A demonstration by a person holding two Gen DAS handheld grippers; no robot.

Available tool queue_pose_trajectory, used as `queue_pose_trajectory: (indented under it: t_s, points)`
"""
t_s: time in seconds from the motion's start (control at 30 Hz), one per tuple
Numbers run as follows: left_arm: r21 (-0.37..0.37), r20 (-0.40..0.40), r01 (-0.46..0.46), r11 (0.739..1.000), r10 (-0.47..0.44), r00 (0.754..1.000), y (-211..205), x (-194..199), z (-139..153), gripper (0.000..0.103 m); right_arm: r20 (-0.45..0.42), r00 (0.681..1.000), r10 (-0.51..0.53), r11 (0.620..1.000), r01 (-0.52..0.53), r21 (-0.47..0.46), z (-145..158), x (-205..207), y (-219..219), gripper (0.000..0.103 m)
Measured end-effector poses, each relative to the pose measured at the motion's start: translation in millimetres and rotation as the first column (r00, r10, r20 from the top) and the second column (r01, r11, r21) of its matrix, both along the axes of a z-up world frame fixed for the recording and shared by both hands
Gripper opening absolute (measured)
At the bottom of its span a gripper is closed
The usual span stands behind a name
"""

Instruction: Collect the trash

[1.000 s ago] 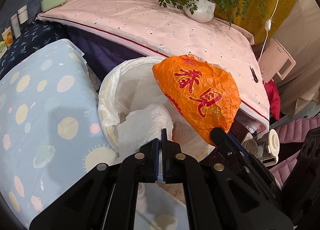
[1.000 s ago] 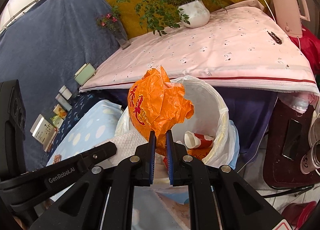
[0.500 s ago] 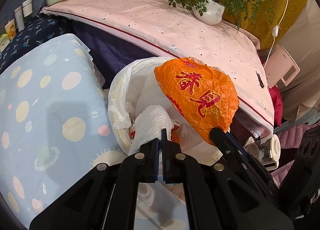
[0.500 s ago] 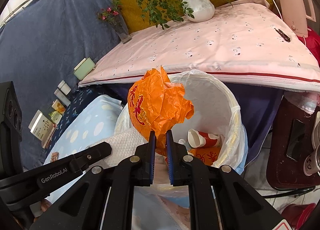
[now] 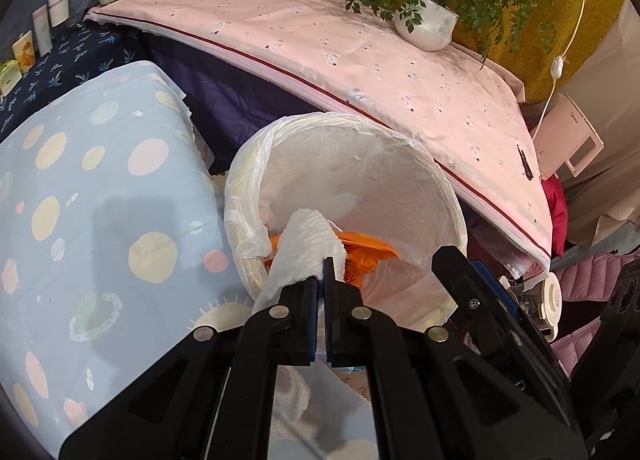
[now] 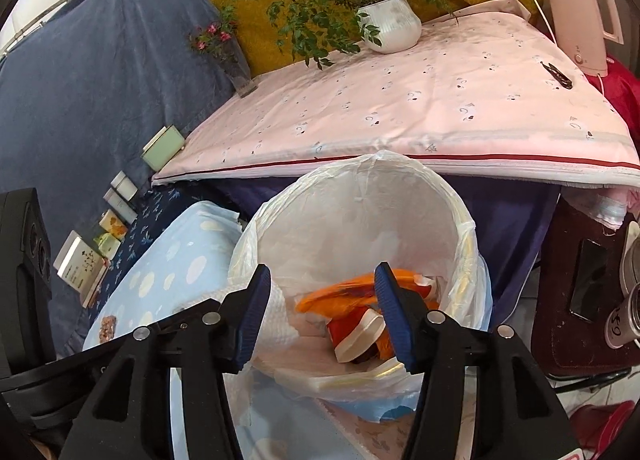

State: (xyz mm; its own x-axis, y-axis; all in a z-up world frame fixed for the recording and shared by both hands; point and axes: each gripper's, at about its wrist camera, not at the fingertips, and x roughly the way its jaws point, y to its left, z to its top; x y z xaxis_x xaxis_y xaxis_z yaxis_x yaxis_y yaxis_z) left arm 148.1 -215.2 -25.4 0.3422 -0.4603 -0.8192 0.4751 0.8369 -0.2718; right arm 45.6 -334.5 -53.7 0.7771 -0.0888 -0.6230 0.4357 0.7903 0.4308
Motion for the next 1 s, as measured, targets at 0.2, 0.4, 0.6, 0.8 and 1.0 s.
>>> queue_pose_trajectory:
  t_s: [0.2, 0.4, 0.6, 0.8, 1.0]
  points:
    - [-0.001, 0.001, 0.002, 1.000, -0.002, 1.000, 0, 3, 2, 0.002, 0.003, 1.000, 0.005, 1.000, -0.005, -0.025, 6, 1, 8, 0.054]
    - [-0.006, 0.012, -0.025, 1.000, 0.025, 1.000, 1, 3, 7, 0.037, 0.010, 1.000, -0.027, 0.999, 0.027, -0.027, 12, -8, 1, 0.054]
    - [-0.011, 0.011, -0.041, 0.999, 0.041, 0.999, 8, 1, 8, 0.040, 0.010, 1.000, -0.020, 0.999, 0.021, -0.034, 15, -9, 4, 0.055]
    - [-0.012, 0.007, -0.064, 0.998, 0.064, 0.998, 23, 2, 8, 0.041, 0.014, 1.000, 0.007, 0.999, -0.006, -0.047, 20, -4, 17, 0.055]
    - [-0.026, -0.003, -0.108, 0.994, 0.108, 0.994, 48, 7, 8, 0.041, 0.006, 0.999, 0.047, 0.996, -0.046, -0.072, 25, 4, 38, 0.055]
